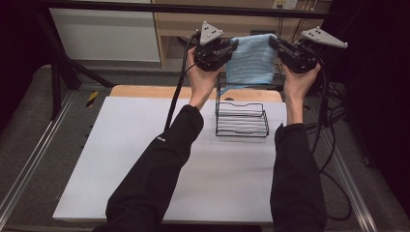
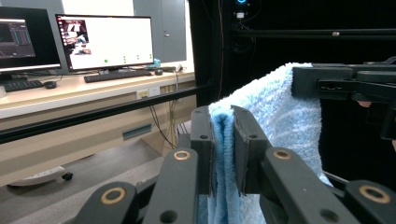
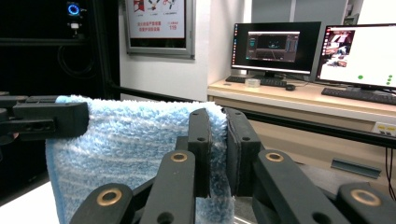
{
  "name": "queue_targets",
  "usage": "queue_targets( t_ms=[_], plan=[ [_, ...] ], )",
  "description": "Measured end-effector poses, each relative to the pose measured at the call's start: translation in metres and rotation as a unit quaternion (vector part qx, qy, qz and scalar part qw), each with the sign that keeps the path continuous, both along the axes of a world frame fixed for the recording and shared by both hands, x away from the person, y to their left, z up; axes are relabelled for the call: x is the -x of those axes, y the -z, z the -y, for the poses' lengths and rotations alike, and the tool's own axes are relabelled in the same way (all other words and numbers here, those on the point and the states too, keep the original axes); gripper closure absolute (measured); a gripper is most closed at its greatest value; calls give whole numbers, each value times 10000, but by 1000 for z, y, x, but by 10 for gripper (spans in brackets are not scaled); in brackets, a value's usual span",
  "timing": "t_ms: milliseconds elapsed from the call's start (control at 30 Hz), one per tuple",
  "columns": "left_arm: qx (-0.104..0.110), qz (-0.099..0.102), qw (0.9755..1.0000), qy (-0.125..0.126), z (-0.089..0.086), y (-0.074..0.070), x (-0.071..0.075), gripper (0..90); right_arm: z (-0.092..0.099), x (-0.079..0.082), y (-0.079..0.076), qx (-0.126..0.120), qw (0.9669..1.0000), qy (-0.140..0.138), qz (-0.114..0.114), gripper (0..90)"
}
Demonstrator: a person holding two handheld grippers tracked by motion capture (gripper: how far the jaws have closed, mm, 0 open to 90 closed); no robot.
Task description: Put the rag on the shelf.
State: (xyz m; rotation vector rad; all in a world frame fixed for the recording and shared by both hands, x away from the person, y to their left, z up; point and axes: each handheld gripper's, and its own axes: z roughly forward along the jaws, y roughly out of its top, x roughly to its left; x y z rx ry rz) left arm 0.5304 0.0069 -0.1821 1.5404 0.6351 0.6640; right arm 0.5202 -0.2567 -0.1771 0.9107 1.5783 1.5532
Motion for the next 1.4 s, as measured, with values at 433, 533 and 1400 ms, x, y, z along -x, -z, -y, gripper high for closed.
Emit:
queue_targets(
  t_ms=[433, 533, 1400],
  plan=[
    [-173, -75, 9997, 157, 5, 13, 8, 797, 10, 13, 18, -50, 9995, -77, -302, 816],
    [-170, -95, 9995, 252, 4, 17, 10, 796, 12, 17, 21, -34, 9994, -115, -319, 815],
    [-418, -422, 9969, 521, -1, 35, 34, 789, 14, 50, 41, 71, 9983, -355, -449, 812]
  ],
)
